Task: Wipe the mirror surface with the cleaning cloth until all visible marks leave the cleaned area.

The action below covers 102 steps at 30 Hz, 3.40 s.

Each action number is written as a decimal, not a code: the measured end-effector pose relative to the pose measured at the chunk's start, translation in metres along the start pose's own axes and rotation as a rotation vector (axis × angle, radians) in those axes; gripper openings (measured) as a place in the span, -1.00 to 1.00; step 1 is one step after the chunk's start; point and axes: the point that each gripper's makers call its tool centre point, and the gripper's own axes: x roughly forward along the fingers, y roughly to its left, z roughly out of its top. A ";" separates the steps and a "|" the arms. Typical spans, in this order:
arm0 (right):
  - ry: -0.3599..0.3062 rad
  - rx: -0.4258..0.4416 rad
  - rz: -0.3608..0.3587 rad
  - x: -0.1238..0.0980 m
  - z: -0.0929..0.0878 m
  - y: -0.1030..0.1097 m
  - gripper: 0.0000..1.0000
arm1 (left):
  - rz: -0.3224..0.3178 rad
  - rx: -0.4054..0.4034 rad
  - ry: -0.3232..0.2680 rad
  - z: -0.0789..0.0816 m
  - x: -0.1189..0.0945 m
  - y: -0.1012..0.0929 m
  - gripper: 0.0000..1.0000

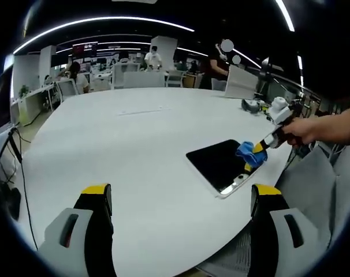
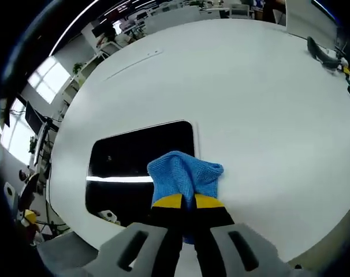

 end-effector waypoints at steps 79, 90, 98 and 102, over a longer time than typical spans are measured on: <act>0.044 -0.015 0.061 0.004 -0.041 0.086 -1.00 | -0.020 -0.002 0.026 -0.016 -0.003 -0.005 0.98; 0.051 -0.022 0.087 0.007 -0.042 0.097 -1.00 | -0.028 0.013 0.040 -0.022 -0.001 -0.009 0.98; 0.051 -0.008 0.104 0.009 -0.042 0.103 -1.00 | -0.041 0.018 0.033 -0.020 0.003 -0.014 0.98; 0.056 -0.033 0.113 0.011 -0.043 0.112 -1.00 | -0.035 0.008 0.031 -0.019 0.004 -0.012 0.98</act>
